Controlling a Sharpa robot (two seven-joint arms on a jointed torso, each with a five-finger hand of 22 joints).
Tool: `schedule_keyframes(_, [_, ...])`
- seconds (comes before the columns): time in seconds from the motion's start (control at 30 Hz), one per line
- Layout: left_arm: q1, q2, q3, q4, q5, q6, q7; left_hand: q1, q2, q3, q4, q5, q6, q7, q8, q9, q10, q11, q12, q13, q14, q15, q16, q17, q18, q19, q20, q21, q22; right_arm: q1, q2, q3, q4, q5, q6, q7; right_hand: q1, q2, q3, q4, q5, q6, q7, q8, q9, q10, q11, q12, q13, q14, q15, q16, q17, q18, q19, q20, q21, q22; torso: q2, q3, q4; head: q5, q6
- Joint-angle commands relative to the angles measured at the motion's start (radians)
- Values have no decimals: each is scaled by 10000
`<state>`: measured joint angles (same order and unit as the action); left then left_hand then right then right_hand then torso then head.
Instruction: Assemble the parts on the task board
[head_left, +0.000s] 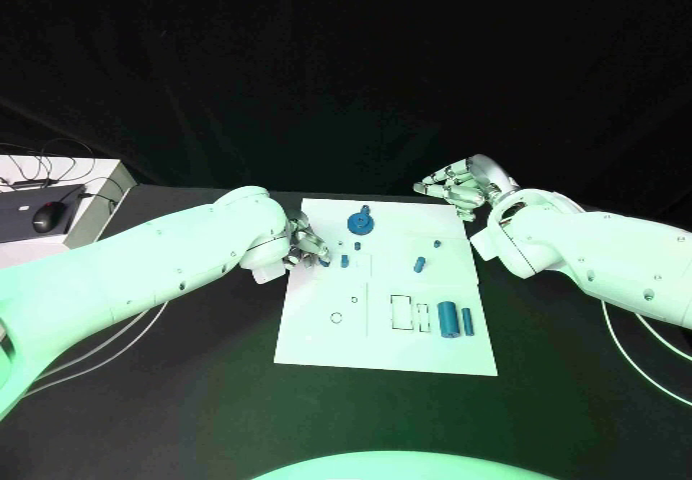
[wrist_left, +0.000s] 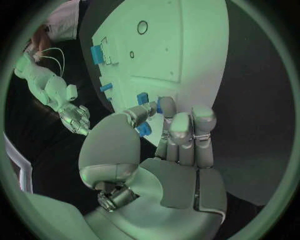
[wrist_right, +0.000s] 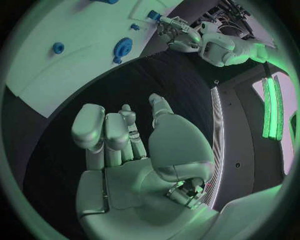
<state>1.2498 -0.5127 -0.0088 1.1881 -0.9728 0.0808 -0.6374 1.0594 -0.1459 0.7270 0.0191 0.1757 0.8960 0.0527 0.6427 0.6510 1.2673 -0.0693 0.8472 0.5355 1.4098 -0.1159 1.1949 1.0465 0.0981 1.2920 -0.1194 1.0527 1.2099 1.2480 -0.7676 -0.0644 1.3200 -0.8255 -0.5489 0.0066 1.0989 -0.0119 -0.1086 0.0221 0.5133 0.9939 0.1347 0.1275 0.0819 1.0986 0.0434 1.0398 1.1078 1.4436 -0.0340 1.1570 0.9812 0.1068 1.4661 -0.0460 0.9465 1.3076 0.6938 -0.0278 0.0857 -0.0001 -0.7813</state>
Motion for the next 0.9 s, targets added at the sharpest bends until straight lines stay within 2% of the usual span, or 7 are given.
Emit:
schedule_keyframes(0.03, [-55, 21, -20, 15, -93, 54, 27, -5, 114, 767, -820, 58, 560, -493, 27, 739, 23, -26, -54, 3, 67, 29, -35, 11, -97, 69, 4, 28, 12, -3, -4, 5, 20, -54, 94, 88, -20, 112, 6, -66, 30, 3, 75, -47, 9, -13, -37, -50, 10, -27, -52, -11, 9, 70, 498, -66, -30, 1236, 8, 3, -1, -1, -6])
schedule_keyframes(0.37, [-64, 21, -19, 36, -268, 201, 23, 12, 115, 764, -816, 59, 556, -489, 7, 772, 23, -23, -75, 40, 71, 34, -47, 19, -87, 60, 17, 16, 4, -3, -19, 5, 24, -54, 100, 87, -40, 117, 14, -75, 30, 13, 72, -47, 10, -7, -39, -47, 21, -26, -54, -9, 8, 65, 503, -68, -9, 1241, 6, 3, 1, 4, -15])
schedule_keyframes(0.9, [-64, -10, -19, 57, -625, 1004, -146, 185, 17, 642, -798, 259, 645, -482, -104, 751, 68, -22, -145, 63, 85, 45, -15, 95, -111, 71, 22, 70, 42, -3, -31, 5, 39, -54, 108, 80, -40, 117, 14, -75, 30, 13, 72, -47, 10, -7, -39, -47, 21, -26, -54, -9, 8, 65, 503, -68, -9, 1241, 7, -5, 5, 5, -56])
